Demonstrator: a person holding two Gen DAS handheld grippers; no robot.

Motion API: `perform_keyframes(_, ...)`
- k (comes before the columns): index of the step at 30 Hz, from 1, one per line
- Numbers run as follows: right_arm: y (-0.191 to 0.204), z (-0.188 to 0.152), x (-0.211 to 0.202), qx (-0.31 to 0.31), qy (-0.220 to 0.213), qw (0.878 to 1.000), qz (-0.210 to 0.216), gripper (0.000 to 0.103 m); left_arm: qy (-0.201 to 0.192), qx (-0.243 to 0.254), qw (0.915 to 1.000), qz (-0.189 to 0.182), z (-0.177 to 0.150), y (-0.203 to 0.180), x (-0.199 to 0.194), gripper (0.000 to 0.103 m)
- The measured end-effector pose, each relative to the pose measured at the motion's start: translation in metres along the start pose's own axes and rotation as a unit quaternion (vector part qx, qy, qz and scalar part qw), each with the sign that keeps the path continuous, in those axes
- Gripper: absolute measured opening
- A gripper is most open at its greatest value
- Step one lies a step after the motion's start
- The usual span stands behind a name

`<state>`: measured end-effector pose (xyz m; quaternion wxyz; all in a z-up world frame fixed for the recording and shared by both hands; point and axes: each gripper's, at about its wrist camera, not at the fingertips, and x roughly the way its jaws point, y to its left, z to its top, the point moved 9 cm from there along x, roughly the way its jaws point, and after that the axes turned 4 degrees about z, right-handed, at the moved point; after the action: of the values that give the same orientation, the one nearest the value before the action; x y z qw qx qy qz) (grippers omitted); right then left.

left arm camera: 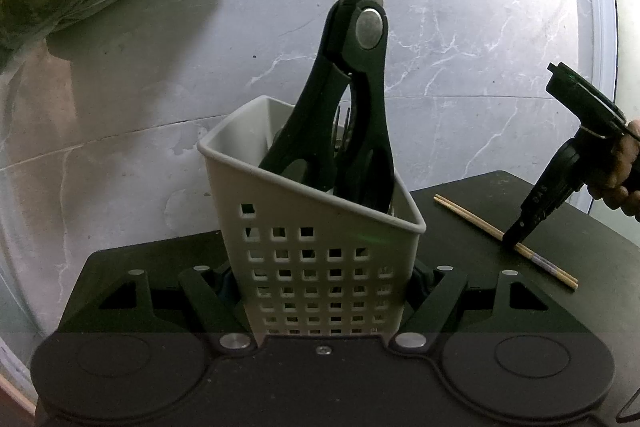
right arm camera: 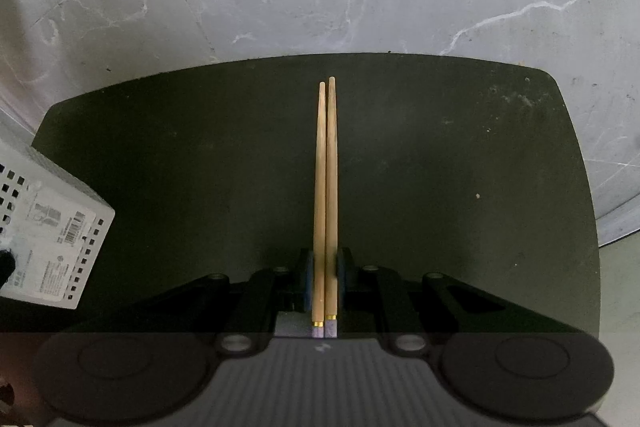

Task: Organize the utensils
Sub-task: 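Close the right tool on the wooden chopsticks and lift them, then carry the chopsticks with the right tool above the caddy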

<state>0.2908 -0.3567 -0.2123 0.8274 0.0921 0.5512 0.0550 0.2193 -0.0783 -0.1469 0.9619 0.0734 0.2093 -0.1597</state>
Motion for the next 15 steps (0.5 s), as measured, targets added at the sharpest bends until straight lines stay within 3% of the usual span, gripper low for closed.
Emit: perform_keyframes(15, 0.0085, -0.0073, -0.0085, 0.071, -0.051, 0.994, 0.066, 0.013, -0.002, 0.004, 1.0000, -0.003, -0.0008, 0.0008, 0.0005, 0.077)
